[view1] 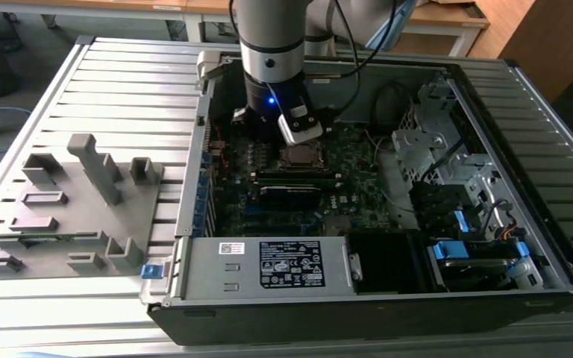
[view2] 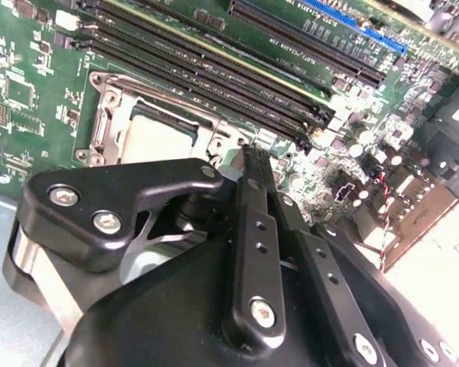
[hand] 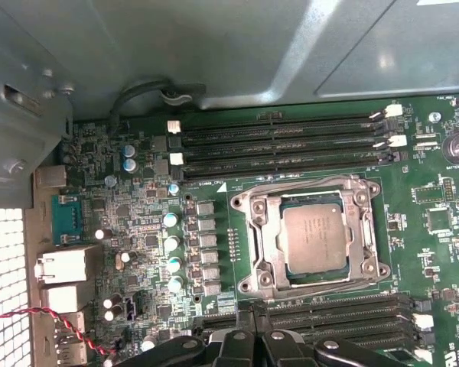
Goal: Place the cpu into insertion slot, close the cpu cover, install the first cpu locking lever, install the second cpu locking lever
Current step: 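Install the second cpu locking lever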
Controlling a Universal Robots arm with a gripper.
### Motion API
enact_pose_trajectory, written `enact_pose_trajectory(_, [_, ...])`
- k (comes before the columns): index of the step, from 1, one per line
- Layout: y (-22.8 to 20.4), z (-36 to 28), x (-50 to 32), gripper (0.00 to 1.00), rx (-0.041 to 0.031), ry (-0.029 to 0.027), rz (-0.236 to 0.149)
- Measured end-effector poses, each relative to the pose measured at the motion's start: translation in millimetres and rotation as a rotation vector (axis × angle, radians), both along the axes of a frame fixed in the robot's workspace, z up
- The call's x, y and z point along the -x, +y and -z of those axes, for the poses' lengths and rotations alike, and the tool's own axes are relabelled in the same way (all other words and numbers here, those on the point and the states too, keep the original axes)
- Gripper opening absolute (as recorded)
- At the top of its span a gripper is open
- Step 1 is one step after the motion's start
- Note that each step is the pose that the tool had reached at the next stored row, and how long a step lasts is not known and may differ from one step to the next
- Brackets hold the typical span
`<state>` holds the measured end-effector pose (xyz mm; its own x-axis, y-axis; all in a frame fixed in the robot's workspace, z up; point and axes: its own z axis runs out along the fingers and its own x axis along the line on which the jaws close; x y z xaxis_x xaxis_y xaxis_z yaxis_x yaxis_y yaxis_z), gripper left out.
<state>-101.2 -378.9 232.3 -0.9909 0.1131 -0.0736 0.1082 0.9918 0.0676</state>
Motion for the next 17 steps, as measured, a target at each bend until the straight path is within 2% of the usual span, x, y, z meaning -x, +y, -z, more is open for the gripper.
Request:
enact_pose_trajectory(5, [0.0,-0.1,-5.4,0.10,0.0002,0.0002,0.002])
enact_pose_trajectory(17, [0.2,0.2,-32.7,0.10,0.0003,0.0003,0.006])
